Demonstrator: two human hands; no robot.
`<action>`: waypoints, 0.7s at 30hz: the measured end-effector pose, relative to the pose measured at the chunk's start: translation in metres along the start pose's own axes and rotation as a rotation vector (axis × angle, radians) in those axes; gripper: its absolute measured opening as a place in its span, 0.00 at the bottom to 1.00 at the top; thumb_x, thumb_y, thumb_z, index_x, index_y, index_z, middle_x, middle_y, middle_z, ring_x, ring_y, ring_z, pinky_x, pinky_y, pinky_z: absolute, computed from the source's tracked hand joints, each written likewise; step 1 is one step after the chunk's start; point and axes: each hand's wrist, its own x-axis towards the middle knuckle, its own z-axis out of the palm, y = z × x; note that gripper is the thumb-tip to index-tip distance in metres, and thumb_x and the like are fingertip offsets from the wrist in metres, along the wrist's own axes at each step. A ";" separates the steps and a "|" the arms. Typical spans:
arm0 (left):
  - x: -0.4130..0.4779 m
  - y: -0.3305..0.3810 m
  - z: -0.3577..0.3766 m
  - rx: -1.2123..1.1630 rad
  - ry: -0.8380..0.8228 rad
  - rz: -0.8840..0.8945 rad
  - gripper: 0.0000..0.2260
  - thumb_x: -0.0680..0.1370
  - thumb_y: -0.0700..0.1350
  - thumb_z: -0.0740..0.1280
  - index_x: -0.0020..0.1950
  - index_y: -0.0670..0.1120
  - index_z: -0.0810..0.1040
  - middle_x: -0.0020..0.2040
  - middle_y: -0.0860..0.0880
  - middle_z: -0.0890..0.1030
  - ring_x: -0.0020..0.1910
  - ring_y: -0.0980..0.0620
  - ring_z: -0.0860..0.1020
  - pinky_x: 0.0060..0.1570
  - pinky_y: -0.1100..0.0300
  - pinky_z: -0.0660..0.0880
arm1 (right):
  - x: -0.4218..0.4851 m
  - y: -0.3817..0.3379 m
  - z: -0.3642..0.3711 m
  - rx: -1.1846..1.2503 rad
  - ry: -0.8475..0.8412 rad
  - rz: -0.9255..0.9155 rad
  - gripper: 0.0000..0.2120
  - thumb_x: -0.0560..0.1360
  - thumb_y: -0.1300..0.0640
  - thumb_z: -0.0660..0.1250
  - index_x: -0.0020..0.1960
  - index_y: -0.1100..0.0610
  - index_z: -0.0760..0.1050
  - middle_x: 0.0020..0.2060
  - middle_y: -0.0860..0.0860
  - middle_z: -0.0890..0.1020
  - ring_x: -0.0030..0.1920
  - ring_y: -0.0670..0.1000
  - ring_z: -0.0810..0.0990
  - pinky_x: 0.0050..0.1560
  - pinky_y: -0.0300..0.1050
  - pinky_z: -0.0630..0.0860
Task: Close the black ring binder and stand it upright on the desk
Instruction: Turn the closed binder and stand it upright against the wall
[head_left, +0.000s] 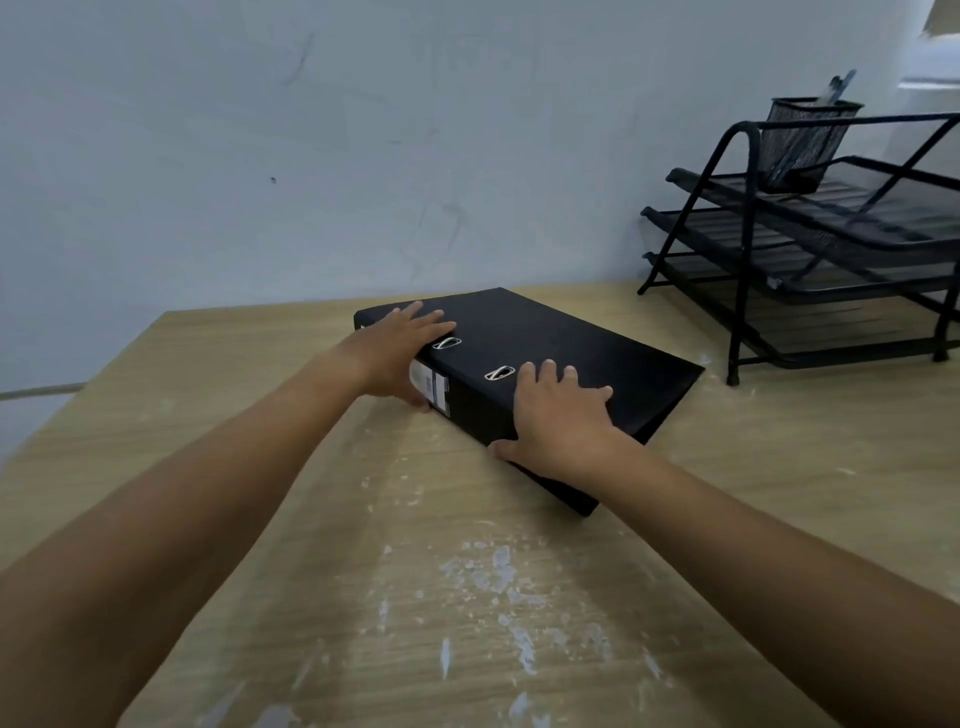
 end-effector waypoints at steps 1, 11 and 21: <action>0.001 -0.001 0.000 0.000 -0.008 0.004 0.50 0.66 0.56 0.77 0.79 0.51 0.50 0.80 0.51 0.51 0.79 0.47 0.47 0.77 0.50 0.45 | 0.001 0.000 0.001 -0.002 -0.001 0.001 0.48 0.73 0.38 0.67 0.79 0.62 0.47 0.78 0.62 0.54 0.77 0.65 0.53 0.68 0.73 0.58; -0.015 0.010 0.005 0.003 0.077 -0.034 0.48 0.67 0.59 0.75 0.79 0.49 0.53 0.80 0.50 0.55 0.79 0.49 0.51 0.76 0.53 0.46 | 0.002 0.027 0.000 -0.012 0.034 -0.149 0.48 0.71 0.37 0.68 0.79 0.56 0.48 0.78 0.55 0.56 0.77 0.59 0.56 0.70 0.67 0.61; -0.071 0.051 0.010 -0.044 0.216 -0.151 0.44 0.68 0.63 0.72 0.78 0.49 0.57 0.79 0.54 0.58 0.78 0.53 0.54 0.74 0.56 0.53 | 0.005 0.075 -0.010 0.004 -0.023 -0.338 0.49 0.69 0.37 0.71 0.80 0.47 0.47 0.79 0.45 0.52 0.79 0.50 0.52 0.76 0.55 0.55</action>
